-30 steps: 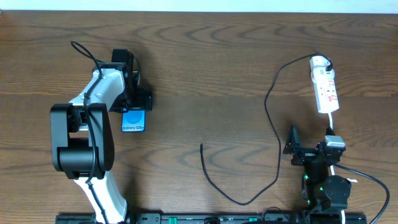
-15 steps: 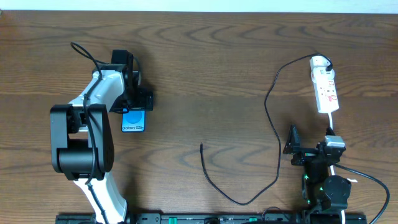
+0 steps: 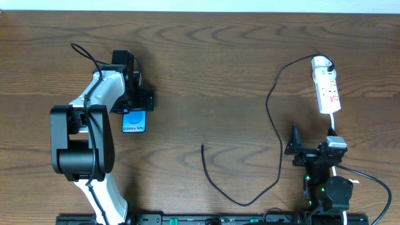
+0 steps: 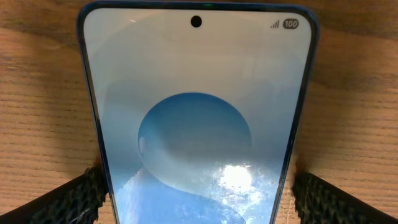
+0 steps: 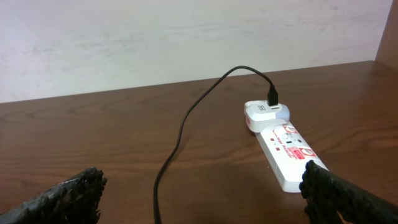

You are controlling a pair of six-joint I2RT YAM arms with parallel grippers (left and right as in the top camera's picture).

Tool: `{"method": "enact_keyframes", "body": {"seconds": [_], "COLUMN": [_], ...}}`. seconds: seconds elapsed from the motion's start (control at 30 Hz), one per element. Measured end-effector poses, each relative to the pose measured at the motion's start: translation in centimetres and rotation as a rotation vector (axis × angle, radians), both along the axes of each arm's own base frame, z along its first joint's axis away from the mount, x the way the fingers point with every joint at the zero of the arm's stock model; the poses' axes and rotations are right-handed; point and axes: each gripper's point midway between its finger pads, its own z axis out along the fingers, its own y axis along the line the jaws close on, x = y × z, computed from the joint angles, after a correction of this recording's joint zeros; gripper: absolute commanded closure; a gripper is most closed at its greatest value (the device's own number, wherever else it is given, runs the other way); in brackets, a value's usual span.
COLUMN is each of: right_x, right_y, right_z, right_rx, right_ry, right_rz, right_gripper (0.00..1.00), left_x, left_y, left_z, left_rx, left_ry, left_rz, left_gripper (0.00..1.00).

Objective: Plug charger to phone and switch on socket
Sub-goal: 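Lower the open left gripper down around the phone, then close the left gripper on the phone's sides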

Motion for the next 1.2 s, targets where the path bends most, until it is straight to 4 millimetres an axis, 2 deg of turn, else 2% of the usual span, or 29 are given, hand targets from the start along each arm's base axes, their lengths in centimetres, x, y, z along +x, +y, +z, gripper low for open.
{"method": "enact_keyframes", "body": {"seconds": [1.2], "right_x": [0.00], "right_y": [0.00], "right_z": [0.00], "right_rx": [0.000], "right_ry": [0.000], "right_rz": [0.000], "right_gripper": [0.01], "left_x": [-0.02], "left_y": [-0.03], "left_z": [-0.01], "left_rx": [-0.001], "left_ry": [0.001], "left_rz": [0.000], "left_gripper": [0.01]}}
